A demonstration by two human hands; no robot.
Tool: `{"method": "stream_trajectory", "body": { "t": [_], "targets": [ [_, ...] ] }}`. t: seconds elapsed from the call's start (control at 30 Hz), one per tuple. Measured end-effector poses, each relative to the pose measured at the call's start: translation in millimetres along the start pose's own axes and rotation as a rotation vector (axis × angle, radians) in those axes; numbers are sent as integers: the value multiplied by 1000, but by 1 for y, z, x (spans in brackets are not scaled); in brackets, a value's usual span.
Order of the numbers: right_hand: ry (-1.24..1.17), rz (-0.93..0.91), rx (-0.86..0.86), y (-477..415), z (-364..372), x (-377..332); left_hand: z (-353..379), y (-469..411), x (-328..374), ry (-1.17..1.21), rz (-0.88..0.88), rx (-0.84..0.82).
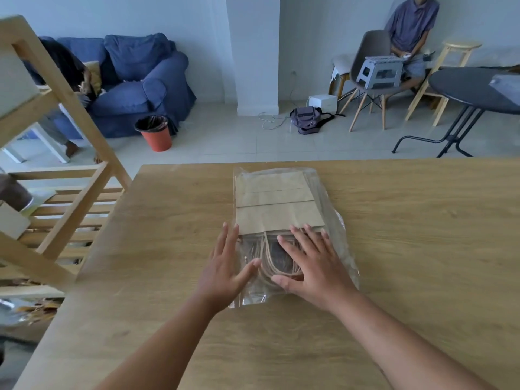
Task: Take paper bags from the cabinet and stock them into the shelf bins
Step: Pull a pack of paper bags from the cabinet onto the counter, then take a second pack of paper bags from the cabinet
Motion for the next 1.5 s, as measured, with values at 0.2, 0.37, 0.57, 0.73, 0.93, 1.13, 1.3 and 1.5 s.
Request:
{"method": "stream_trajectory", "body": {
  "t": [0.2,0.37,0.57,0.73,0.93,1.13,1.3,1.5],
  "targets": [
    [-29,33,69,4,-16,-22,-18,14,0,17,26,52],
    [6,82,131,19,-12,-45,-34,37,-16,-52,84,75],
    [98,204,248,47,-6,-78,-57,88,-50,-143,65,-13],
    [102,306,310,79,15,-111,-67,138,-87,-273,26,-97],
    [35,378,51,117,70,-156,-76,191,-125,-449,29,-163],
    [27,457,4,131,115,-178,-74,206,-132,-497,41,-117],
    [59,470,89,131,117,-178,-74,206,-133,-525,37,-81],
    [35,456,38,131,116,-176,-71,210,-132,-524,18,-81]
  ]
}}
Point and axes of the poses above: each hand's wrist, its own y-axis away from the middle knuckle, its own z-axis out of the palm, x = y × z, the point moved 2 cm from there along -y, towards the middle knuckle, and after that the axes turned 5 degrees about z, right-handed, at the moved point
